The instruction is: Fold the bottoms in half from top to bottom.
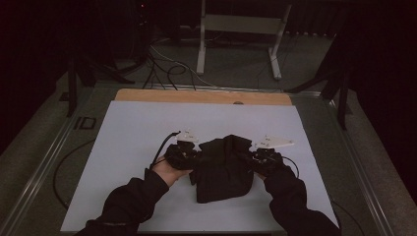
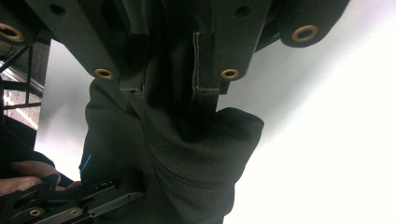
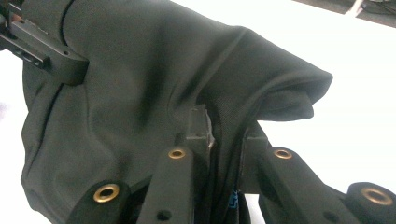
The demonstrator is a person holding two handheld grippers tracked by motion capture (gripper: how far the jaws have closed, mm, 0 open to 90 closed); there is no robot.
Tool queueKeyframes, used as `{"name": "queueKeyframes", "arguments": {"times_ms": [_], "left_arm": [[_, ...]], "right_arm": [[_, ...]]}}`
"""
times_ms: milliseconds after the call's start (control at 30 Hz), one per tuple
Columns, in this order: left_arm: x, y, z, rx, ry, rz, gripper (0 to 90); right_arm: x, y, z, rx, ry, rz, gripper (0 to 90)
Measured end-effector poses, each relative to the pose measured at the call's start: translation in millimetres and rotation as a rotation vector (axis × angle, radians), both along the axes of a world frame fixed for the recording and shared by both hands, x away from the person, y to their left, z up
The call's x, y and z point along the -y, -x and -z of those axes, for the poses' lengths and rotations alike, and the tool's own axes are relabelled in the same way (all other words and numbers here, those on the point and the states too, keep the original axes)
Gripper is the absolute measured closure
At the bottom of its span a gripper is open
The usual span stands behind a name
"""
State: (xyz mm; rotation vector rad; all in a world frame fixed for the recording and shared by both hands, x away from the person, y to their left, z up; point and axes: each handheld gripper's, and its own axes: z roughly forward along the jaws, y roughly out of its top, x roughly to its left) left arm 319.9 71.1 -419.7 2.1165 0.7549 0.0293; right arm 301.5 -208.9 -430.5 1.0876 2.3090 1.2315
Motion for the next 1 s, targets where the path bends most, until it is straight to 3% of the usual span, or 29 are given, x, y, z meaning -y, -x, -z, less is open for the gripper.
{"name": "queueKeyframes", "arguments": {"times_ms": [667,1000], "left_arm": [[-36.4,-12.4,-15.4,0.026,-0.021,-0.019,73.7],[-40.1,-21.2,-4.2,0.007,-0.026,-0.009,73.6]], "right_arm": [[-34.9,-14.5,-14.3,0.038,-0.008,-0.041,79.2],[-41.5,-16.4,-11.0,0.028,-0.002,-0.036,79.2]]}}
